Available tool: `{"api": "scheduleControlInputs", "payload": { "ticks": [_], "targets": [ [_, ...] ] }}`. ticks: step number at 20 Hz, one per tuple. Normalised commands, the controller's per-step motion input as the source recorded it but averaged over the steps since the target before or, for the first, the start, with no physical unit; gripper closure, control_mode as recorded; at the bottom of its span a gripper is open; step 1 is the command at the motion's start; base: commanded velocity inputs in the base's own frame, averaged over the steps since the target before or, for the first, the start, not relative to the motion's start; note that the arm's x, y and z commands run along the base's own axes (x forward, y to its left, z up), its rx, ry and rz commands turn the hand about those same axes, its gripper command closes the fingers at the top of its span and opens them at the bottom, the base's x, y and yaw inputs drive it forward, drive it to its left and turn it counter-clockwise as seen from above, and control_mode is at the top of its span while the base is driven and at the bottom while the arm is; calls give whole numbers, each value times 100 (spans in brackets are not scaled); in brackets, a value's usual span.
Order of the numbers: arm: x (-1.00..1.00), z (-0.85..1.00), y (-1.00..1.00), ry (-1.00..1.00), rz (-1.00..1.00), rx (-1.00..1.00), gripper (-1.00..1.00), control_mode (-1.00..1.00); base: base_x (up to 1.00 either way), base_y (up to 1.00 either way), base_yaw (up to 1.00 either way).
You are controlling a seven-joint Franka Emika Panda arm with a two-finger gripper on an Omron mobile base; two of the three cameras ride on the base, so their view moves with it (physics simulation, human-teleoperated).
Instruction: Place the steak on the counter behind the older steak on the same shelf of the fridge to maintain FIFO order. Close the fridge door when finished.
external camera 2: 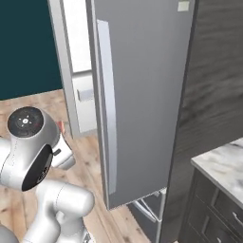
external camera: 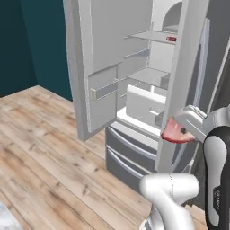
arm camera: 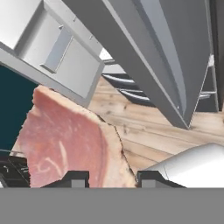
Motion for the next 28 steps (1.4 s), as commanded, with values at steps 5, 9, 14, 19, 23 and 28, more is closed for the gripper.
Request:
{"api": "scheduleControlInputs", "payload": {
  "ticks": [5, 9, 14, 19, 23, 28],
  "targets": [
    [0, 0, 0, 0, 0, 0, 100, 100, 68, 100, 12],
    [0, 0, 0, 0, 0, 0, 100, 100, 50, 92, 41],
    [0, 0, 0, 0, 0, 0, 100, 100, 40, 44, 40],
    [0, 0, 0, 0, 0, 0, 100, 100, 58, 22, -2],
    [0, 0, 0, 0, 0, 0, 100, 100, 83, 60, -26],
    [0, 0, 0, 0, 0, 0, 100, 100, 49, 5, -43]
  ]
}}
